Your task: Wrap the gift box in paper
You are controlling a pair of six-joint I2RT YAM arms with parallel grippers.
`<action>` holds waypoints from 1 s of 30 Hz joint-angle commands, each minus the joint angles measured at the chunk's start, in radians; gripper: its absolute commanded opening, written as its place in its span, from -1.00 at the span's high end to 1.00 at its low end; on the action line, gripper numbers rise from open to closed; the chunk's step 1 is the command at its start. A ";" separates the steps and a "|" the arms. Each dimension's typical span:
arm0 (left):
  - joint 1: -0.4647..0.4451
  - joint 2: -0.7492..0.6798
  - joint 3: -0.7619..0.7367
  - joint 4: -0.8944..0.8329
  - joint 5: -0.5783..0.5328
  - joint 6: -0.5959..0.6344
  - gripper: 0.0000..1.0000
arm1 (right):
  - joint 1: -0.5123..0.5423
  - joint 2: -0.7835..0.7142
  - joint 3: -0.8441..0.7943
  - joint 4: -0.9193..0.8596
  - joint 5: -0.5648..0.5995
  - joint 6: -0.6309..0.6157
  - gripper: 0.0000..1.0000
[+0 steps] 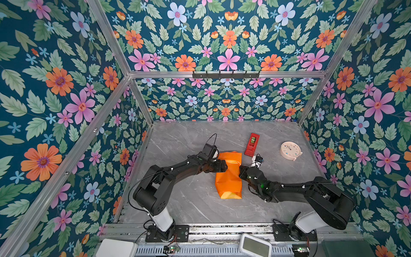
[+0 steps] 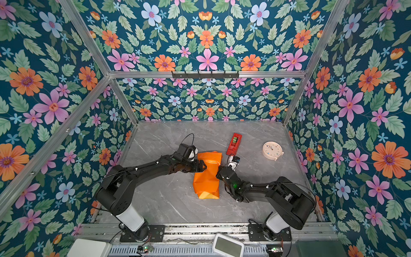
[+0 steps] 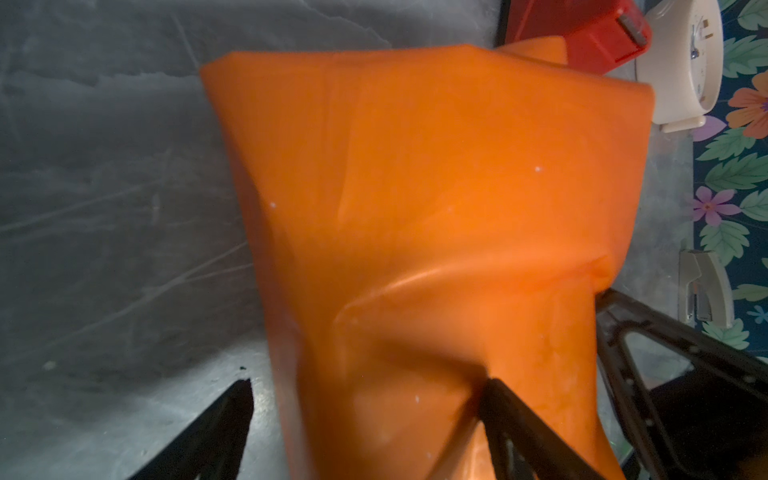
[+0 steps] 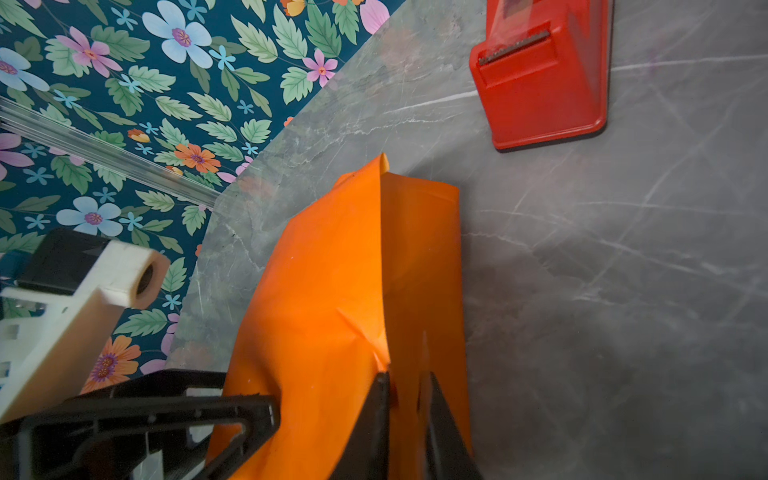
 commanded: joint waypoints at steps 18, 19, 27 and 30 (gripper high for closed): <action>-0.002 0.037 -0.020 -0.184 -0.114 0.041 -0.75 | 0.003 -0.046 -0.004 -0.015 -0.031 0.005 0.12; -0.002 0.037 -0.020 -0.184 -0.114 0.041 -0.75 | 0.003 -0.050 -0.003 -0.024 -0.029 0.006 0.08; -0.002 0.037 -0.019 -0.183 -0.113 0.041 -0.75 | -0.010 -0.097 0.002 -0.096 -0.028 0.006 -0.45; -0.002 0.036 -0.019 -0.183 -0.114 0.041 -0.75 | -0.020 -0.122 0.002 -0.138 -0.026 0.005 -0.61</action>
